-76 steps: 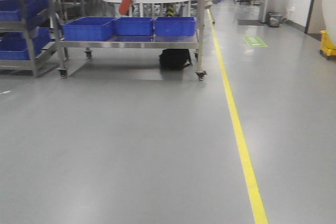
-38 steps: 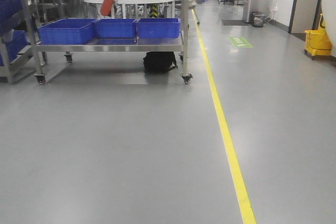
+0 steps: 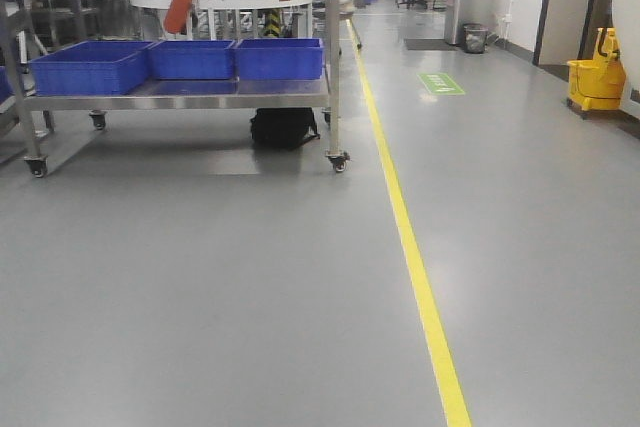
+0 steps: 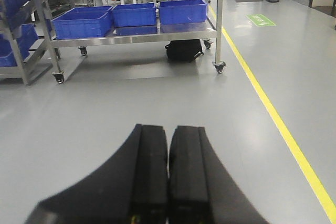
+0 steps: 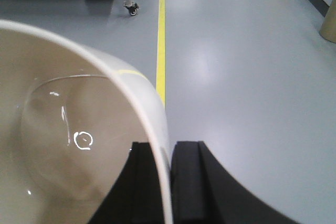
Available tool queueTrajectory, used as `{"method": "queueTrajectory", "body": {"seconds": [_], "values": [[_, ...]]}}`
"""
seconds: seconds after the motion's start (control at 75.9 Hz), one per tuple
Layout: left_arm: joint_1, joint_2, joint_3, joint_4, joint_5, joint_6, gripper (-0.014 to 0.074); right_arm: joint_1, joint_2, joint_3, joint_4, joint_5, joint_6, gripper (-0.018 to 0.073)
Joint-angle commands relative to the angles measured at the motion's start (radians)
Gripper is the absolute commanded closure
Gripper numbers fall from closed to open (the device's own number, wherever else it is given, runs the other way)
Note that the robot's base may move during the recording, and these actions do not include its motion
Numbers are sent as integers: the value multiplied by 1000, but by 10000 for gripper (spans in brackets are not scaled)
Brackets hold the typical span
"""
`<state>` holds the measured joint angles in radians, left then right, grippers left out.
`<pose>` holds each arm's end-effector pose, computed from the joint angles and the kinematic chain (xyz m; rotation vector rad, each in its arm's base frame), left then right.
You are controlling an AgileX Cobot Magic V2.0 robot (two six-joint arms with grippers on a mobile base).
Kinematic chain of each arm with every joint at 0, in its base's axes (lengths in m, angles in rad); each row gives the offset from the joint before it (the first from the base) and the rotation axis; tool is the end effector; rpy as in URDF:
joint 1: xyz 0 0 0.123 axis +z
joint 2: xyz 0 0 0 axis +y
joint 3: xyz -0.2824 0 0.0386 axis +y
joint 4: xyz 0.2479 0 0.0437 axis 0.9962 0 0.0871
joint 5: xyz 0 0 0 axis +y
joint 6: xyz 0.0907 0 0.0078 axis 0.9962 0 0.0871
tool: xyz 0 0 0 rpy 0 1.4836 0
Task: Move white bin to right shelf second layer
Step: 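Drive away from the steel table carrying the bin in the right gripper, then drive past the blue crate racks holding the bin in the right gripper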
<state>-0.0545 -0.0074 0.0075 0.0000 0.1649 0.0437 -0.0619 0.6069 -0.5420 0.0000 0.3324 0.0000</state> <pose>0.0559 -0.0030 0.1960 0.0809 1.6466 -0.0082 0.1267 -0.0079 0.3154 0.0582 1.8802 -0.0425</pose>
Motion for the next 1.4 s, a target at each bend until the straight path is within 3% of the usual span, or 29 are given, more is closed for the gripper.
{"method": "queueTrajectory", "body": {"seconds": [0.0,1.383], "values": [[-3,-14,37,0,-87,-5,512,1,-2,-33,9,-99,0,511],[-3,-14,37,0,-87,-5,512,1,-2,-33,9,-99,0,511]]}}
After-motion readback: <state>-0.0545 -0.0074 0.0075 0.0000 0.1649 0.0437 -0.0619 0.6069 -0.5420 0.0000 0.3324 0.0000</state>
